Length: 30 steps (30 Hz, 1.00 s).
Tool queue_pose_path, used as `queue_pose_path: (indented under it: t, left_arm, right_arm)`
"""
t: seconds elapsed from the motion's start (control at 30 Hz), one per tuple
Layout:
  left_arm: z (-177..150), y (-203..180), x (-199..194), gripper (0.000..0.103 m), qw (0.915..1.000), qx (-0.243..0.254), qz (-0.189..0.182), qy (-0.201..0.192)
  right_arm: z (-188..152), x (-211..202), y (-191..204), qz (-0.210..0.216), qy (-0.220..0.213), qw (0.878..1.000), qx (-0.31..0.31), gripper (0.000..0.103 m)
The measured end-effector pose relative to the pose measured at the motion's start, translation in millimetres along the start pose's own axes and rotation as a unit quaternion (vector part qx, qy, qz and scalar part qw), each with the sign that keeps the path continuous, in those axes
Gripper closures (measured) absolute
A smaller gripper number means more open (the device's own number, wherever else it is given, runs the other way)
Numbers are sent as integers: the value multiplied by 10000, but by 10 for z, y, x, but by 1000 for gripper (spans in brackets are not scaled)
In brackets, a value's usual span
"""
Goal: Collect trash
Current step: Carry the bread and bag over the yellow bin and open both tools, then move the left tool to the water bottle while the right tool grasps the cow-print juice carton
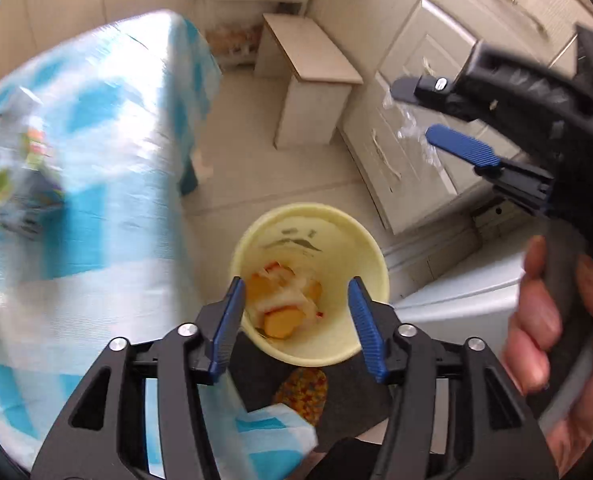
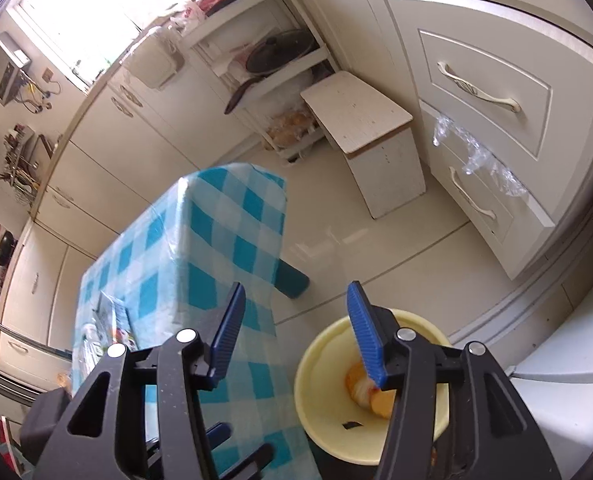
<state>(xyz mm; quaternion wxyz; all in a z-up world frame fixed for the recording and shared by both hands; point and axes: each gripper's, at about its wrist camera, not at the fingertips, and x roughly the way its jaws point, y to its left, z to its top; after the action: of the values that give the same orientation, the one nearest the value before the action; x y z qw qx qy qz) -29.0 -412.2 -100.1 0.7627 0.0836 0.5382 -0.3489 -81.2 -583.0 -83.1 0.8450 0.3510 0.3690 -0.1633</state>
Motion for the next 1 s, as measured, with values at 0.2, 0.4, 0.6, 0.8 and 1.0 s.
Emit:
queue_pose_path:
  t: [0.2,0.4,0.6,0.8,1.0]
  left_arm:
    - [-183,951,-910,35,9786,-939,1412,-1169]
    - [-83,2111,-1091,33,9448,-2533,1836,-969]
    - [-86,2434,-902,31,9441,-2946,1401,-477]
    - [-58,2515,-838,28,9363,-3280,1189,-410]
    - [59,2653,-825,27,9331,-3397,1137,-321]
  right_arm:
    - [-43,132,457,463,108,9979,-429,49]
    - [-304,382,1298,868,427,9853,-1412,48]
    - [-564,695,1954,920,703,9703,-2123,48]
    - [-665,982,2186,706,917,9665,-2292,48]
    - [-772,1247,2246,672,1368,9584,-2415,45]
